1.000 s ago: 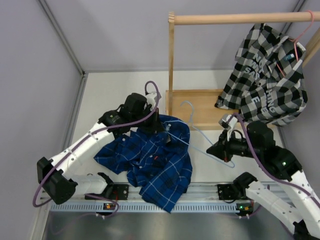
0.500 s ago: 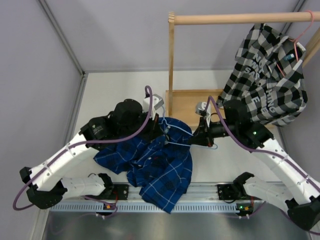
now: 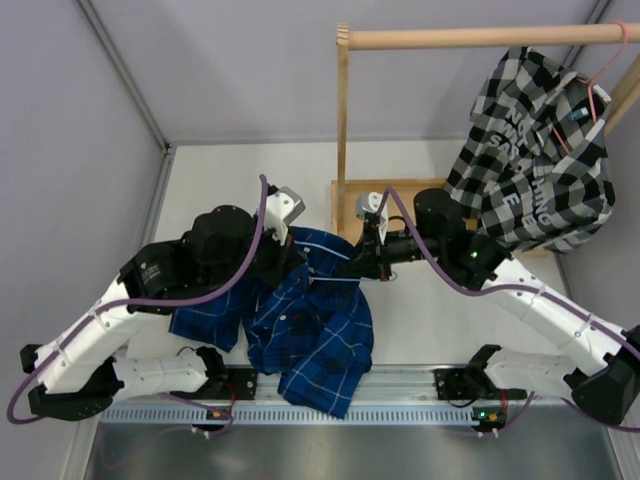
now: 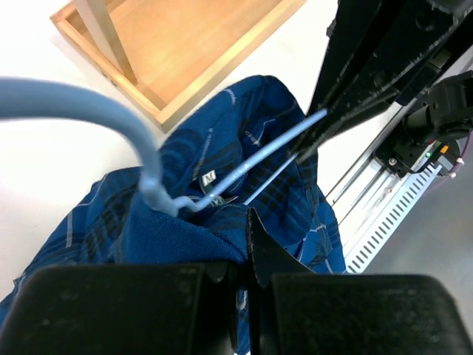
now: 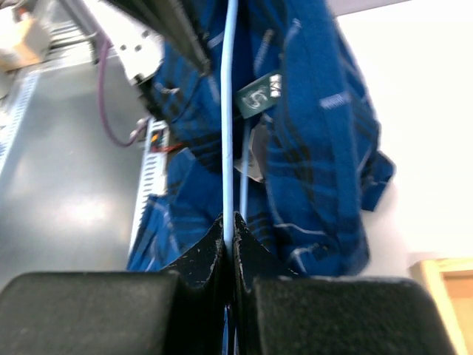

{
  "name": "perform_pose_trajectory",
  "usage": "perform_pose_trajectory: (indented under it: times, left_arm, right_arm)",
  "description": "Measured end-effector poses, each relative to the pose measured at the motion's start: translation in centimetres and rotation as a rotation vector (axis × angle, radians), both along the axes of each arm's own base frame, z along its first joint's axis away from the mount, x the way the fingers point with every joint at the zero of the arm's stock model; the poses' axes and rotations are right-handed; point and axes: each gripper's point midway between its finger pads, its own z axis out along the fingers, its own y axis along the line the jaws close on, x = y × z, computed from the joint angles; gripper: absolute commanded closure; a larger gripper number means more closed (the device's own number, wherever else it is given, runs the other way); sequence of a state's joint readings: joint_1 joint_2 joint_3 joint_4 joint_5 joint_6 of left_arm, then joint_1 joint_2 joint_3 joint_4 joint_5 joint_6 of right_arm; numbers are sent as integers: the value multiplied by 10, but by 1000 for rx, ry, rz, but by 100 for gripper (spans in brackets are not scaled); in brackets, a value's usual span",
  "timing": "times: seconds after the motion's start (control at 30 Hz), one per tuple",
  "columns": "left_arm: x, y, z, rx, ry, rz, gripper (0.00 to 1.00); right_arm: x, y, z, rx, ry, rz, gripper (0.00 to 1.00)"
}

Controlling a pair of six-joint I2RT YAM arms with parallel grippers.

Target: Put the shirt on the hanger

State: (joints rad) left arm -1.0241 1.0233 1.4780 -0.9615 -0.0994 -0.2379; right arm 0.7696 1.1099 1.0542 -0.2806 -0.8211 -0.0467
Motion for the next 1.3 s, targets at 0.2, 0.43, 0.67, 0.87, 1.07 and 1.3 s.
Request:
perform_pose_trajectory:
  times: [0.2, 0.43, 0.67, 0.87, 1.07, 1.3]
  left_arm:
    - [4, 5, 4, 11, -27, 26, 100]
    - [15, 1, -8, 89, -23, 51, 96]
    - [14, -8, -4, 121, -33, -14, 49]
    - [2, -10, 12, 112, -62, -96, 2]
    - [-7, 25, 99, -47, -308, -103, 2]
    - [2, 54, 108, -3, -557, -86, 2]
  right_arm:
    - [19, 4, 0, 72, -35, -134, 100]
    - [21, 2, -18, 185, 3, -240, 100]
    - [25, 4, -7, 261, 0, -280, 100]
    - [31, 1, -7, 279, -5, -326, 100]
    - [28, -7, -24, 281, 12, -349, 100]
    - [16, -19, -24, 329, 0, -339, 100]
